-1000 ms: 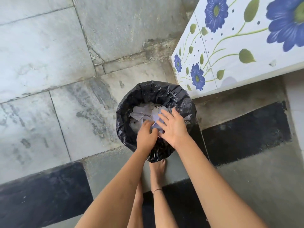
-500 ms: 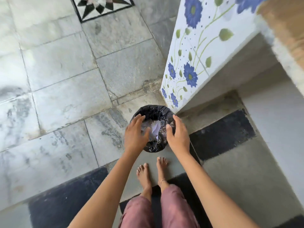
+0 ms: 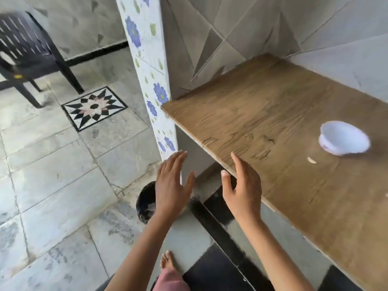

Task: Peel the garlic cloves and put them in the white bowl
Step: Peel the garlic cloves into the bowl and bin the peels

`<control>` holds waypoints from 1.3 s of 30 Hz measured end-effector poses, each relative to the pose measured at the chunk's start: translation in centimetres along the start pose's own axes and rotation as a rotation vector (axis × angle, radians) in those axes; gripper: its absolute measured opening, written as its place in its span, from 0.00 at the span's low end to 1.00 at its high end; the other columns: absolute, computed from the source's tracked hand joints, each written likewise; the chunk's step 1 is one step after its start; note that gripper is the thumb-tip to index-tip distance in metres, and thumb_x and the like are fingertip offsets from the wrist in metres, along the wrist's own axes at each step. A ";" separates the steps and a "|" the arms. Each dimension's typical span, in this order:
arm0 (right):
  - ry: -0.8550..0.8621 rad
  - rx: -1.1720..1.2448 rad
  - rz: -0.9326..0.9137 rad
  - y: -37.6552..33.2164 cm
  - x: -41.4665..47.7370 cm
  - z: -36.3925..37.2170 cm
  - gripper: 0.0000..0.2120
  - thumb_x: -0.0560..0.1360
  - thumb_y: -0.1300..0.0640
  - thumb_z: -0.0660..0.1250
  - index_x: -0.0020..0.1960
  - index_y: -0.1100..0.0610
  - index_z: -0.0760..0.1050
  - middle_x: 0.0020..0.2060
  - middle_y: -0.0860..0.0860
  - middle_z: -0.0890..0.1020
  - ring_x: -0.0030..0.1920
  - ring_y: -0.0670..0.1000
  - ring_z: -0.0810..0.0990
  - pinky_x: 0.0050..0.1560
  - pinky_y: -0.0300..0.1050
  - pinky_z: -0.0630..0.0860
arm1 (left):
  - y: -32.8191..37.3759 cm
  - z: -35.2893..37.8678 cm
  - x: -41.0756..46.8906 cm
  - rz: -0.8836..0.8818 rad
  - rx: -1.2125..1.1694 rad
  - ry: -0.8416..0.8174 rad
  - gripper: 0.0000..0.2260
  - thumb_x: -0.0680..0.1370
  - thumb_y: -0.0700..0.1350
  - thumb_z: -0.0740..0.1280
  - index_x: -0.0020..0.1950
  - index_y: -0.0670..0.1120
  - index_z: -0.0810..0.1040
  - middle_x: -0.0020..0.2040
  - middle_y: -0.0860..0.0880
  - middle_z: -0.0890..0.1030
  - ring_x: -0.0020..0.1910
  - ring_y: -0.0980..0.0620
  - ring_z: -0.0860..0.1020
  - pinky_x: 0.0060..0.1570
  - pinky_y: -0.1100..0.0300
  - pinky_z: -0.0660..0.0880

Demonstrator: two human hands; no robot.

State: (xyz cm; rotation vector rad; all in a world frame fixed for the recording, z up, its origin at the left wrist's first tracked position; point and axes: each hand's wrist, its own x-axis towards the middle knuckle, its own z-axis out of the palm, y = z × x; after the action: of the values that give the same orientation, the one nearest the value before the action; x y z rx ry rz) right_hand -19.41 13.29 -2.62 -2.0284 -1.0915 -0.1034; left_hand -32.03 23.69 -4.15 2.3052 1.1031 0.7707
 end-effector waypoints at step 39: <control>-0.093 -0.585 0.733 18.8 -9.2 -19.3 0.32 0.73 0.33 0.34 0.74 0.45 0.36 0.75 0.46 0.39 0.75 0.49 0.35 0.73 0.48 0.33 | 36.2 24.3 15.0 0.923 0.564 -0.812 0.12 0.78 0.45 0.64 0.60 0.44 0.77 0.60 0.45 0.78 0.59 0.45 0.76 0.59 0.55 0.72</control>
State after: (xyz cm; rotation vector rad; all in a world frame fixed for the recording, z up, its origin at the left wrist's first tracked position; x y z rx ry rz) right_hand -5.93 -11.69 -5.16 -2.8627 -0.3149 0.0600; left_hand 11.47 11.14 4.65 3.1306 -0.1896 -0.3202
